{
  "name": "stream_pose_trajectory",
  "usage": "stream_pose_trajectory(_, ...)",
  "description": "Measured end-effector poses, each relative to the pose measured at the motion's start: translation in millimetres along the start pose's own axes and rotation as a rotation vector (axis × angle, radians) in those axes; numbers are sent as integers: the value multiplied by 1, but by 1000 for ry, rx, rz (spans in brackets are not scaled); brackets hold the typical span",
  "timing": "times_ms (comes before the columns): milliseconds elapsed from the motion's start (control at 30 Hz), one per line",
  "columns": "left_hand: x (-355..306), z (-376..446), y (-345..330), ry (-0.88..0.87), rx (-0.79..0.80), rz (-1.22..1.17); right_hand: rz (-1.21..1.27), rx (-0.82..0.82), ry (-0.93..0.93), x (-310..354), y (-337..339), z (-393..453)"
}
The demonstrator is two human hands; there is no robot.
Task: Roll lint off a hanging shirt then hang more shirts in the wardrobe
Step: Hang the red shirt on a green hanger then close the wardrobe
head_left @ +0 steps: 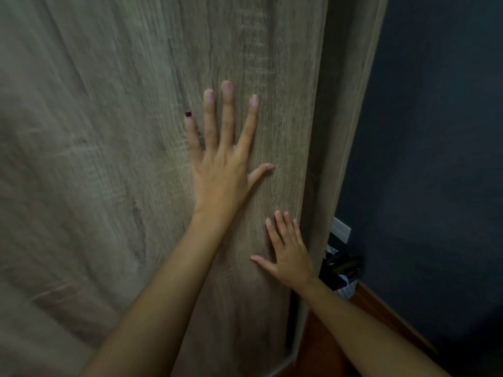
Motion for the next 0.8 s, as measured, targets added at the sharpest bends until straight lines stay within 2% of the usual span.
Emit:
stream_pose_trajectory(400,-51,22,-28,7,-16,51,2,-36,15,-59,-2,1)
stream_pose_trajectory(800,-60,28,-37,8,-49,106,19,-13,43,-74,-6,1)
Point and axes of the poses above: each hand's wrist, its own z-axis towards the middle knuckle, its own y-axis out of the back of the hand, x = y × z, the point moved 3 cm from there along z, towards the middle knuckle, and after that the axes turned 9 degrees about -z, right-handed, at the moved point
